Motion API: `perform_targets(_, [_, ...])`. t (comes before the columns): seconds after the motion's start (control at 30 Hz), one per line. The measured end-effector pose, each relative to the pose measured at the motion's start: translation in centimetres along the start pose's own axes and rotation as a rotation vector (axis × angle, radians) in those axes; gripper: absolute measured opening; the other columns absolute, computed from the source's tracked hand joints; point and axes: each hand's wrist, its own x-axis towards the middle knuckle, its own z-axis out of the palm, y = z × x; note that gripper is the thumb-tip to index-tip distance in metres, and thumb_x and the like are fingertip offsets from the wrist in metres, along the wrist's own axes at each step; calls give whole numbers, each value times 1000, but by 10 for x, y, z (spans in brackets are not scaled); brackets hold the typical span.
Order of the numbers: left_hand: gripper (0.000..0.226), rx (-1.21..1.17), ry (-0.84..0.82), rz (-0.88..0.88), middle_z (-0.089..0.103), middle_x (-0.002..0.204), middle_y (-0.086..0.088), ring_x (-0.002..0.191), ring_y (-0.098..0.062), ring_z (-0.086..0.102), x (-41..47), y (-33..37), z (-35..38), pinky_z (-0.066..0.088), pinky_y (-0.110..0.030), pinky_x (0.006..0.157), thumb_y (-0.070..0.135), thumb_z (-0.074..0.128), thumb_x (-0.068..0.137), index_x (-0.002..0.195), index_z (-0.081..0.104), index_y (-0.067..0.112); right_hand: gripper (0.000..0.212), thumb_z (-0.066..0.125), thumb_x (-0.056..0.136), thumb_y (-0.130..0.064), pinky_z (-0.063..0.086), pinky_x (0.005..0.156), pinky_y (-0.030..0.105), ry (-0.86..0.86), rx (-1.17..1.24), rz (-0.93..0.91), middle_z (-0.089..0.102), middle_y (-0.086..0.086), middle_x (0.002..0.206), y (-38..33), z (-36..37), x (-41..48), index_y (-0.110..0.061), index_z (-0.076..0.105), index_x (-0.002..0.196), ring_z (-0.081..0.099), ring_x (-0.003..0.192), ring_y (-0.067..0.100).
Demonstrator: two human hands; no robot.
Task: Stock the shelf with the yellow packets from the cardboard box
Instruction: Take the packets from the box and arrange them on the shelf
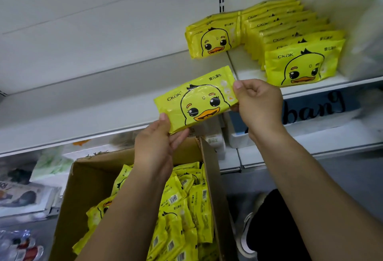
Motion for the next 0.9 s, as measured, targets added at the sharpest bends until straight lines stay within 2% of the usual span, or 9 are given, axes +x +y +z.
perform_targets(0.13, [25, 102, -28, 96, 78, 102, -15, 88, -28, 78, 10, 6, 12, 64, -28, 75, 24, 53, 107, 107, 66, 2, 15, 68, 95, -23, 61, 80, 46, 61, 0, -30, 74, -7, 80, -1, -3, 9, -30, 69, 81, 69, 74, 10])
perform_targets(0.2, [27, 140, -59, 123, 78, 103, -16, 91, -29, 78, 18, 10, 17, 64, -30, 79, 25, 53, 106, 108, 67, 1, 13, 66, 97, -23, 61, 71, 35, 39, 32, -30, 73, -6, 79, -3, -4, 14, -29, 69, 85, 67, 75, 14])
perform_targets(0.27, [28, 139, -140, 105, 77, 108, -15, 97, -31, 77, 28, 18, 21, 63, -37, 86, 29, 58, 103, 111, 65, 2, 12, 64, 98, -22, 54, 58, 21, 25, 80, -35, 72, -5, 79, -4, -5, 19, -25, 69, 87, 67, 75, 17])
perform_targets(0.37, [38, 297, -268, 113, 78, 112, -7, 101, -27, 76, 47, 29, 33, 62, -39, 87, 29, 74, 85, 116, 65, 8, 15, 64, 98, -21, 53, 59, 20, 54, 77, -69, 71, -12, 72, -4, -4, 27, -27, 68, 86, 65, 70, 9])
perform_targets(0.43, [36, 427, -300, 154, 79, 108, -5, 100, -24, 76, 61, 33, 45, 62, -38, 86, 16, 79, 82, 116, 68, 11, 13, 63, 99, -22, 58, 66, 24, 59, 81, -74, 71, -15, 72, -2, -2, 32, -27, 68, 88, 64, 71, 3])
perform_targets(0.5, [33, 447, -301, 170, 79, 105, -5, 98, -23, 77, 76, 35, 56, 62, -36, 85, 8, 78, 84, 116, 70, 11, 7, 61, 100, -27, 59, 80, 28, 34, 79, -62, 72, -17, 84, 1, 0, 38, -26, 68, 99, 67, 82, 1])
perform_targets(0.6, [23, 417, -256, 257, 80, 100, -5, 92, -21, 77, 103, 38, 73, 63, -32, 80, 5, 76, 88, 110, 71, 11, 28, 59, 100, -34, 48, 98, 21, -33, -56, -69, 67, -12, 119, 5, 3, 44, -25, 59, 126, 61, 110, 0])
perform_targets(0.73, [25, 436, -169, 449, 76, 101, -2, 84, -13, 75, 141, 36, 101, 61, -25, 71, 1, 75, 90, 112, 69, 11, 51, 56, 100, -41, 37, 111, 31, -117, -451, -105, 55, 0, 143, 14, 6, 49, -18, 49, 144, 49, 132, 15])
perform_targets(0.9, [18, 610, -74, 542, 75, 89, 6, 85, -22, 72, 195, 26, 128, 63, -45, 82, 15, 80, 85, 91, 70, 28, 57, 51, 101, -45, 10, 122, 29, -252, -818, -175, 32, 4, 162, 24, 12, 58, -15, 43, 149, 21, 152, 18])
